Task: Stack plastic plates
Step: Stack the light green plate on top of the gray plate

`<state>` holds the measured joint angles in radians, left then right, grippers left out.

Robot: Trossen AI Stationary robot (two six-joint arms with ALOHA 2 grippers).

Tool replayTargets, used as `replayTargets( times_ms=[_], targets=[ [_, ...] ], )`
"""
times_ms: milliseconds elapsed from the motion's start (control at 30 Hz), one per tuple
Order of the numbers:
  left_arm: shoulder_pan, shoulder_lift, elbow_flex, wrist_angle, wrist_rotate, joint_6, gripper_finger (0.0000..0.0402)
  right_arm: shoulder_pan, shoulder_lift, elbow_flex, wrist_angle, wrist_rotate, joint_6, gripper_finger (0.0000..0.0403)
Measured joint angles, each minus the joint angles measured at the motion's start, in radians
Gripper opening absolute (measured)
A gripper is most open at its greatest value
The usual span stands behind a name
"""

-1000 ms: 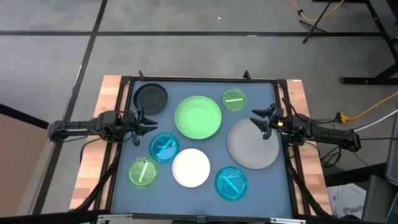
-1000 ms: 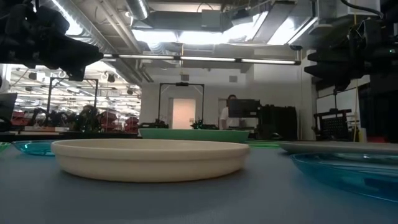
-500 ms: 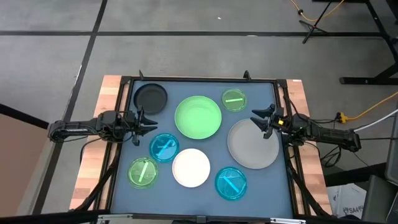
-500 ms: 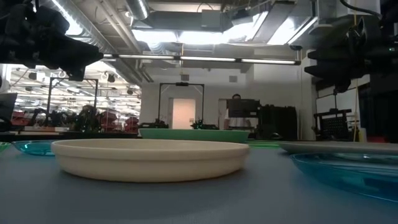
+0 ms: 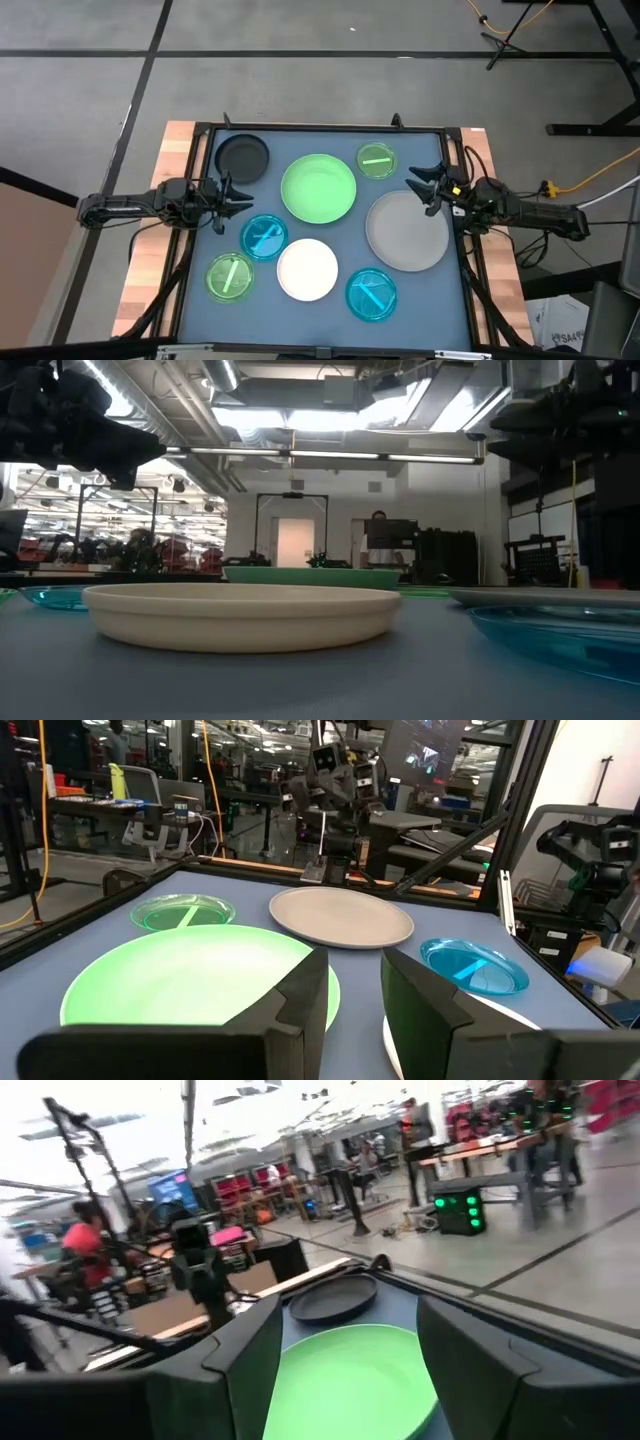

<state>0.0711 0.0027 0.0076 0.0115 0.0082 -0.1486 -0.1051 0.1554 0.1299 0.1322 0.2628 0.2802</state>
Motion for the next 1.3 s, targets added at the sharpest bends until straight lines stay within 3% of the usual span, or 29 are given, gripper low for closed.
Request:
replayTargets(
  times_ms=[500, 767, 1033, 1300],
  targets=[
    [0.000, 0.000, 0.000, 0.000, 0.000, 0.000, 0.0088, -0.006, 0.430, 0.240, -0.010, 0.175, -0.001, 0.0223],
    [0.000, 0.000, 0.000, 0.000, 0.000, 0.000, 0.0088, -0.119, 0.689, 0.431, -0.092, 0.171, 0.027, 0.0223],
    [0.000, 0.000, 0.000, 0.000, 0.000, 0.000, 0.0088, -0.224, 0.942, 0.592, -0.113, 0.035, 0.036, 0.0223],
    [0.000, 0.000, 0.000, 0.000, 0.000, 0.000, 0.0088, -0.296, 1.152, 0.711, -0.114, -0.021, 0.037, 0.0223]
  ],
)
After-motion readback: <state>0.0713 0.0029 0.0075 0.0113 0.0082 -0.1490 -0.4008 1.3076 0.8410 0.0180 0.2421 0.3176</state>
